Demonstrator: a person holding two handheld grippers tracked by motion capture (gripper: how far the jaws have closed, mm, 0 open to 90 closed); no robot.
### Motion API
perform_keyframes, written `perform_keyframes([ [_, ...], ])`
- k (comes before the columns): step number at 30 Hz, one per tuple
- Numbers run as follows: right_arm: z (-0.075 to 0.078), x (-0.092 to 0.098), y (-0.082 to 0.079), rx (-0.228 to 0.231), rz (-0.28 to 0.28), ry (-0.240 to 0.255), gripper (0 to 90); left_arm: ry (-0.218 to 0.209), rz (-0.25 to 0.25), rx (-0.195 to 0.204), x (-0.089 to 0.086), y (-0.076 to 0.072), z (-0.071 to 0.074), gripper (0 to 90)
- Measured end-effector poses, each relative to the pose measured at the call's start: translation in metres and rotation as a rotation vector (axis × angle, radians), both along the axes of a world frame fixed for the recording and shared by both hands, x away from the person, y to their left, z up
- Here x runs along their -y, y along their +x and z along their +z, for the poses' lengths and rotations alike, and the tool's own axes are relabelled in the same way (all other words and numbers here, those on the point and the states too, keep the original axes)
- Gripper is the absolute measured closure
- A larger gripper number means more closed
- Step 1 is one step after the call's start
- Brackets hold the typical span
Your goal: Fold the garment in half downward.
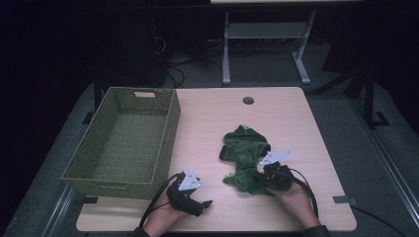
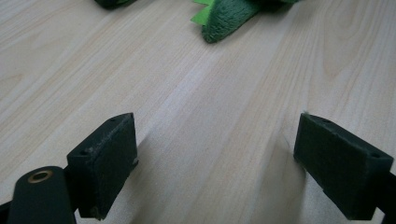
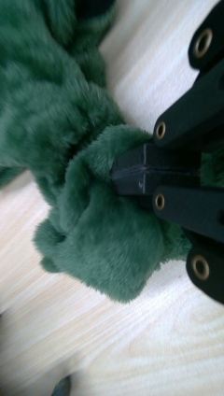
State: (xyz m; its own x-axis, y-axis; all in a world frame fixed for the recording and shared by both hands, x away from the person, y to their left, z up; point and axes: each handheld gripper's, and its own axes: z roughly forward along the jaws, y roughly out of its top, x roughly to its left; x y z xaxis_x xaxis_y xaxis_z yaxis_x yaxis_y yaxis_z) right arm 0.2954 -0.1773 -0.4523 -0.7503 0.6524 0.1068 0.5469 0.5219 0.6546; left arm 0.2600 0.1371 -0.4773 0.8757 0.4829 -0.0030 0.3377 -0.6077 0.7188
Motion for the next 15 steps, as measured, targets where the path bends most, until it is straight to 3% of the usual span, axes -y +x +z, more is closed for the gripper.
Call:
perform_keyframes([
  [3, 0.008, 0.011, -0.002, 0.007, -0.016, 0.046, 82.5, -0.006, 0.015, -0.003, 0.002, 0.000, 0.000, 12.5],
  [6, 0.015, 0.025, -0.006, 0.039, -0.034, 0.048, 78.9, 0.011, 0.008, -0.014, 0.004, 0.003, 0.002, 12.6],
  [10, 0.020, 0.048, -0.015, 0.047, -0.070, 0.069, 73.3, -0.004, 0.002, -0.042, 0.005, 0.007, 0.003, 12.8],
  [15, 0.019, 0.074, -0.028, 0.046, -0.112, 0.083, 69.1, -0.002, -0.005, -0.014, 0.007, 0.009, 0.007, 12.8],
])
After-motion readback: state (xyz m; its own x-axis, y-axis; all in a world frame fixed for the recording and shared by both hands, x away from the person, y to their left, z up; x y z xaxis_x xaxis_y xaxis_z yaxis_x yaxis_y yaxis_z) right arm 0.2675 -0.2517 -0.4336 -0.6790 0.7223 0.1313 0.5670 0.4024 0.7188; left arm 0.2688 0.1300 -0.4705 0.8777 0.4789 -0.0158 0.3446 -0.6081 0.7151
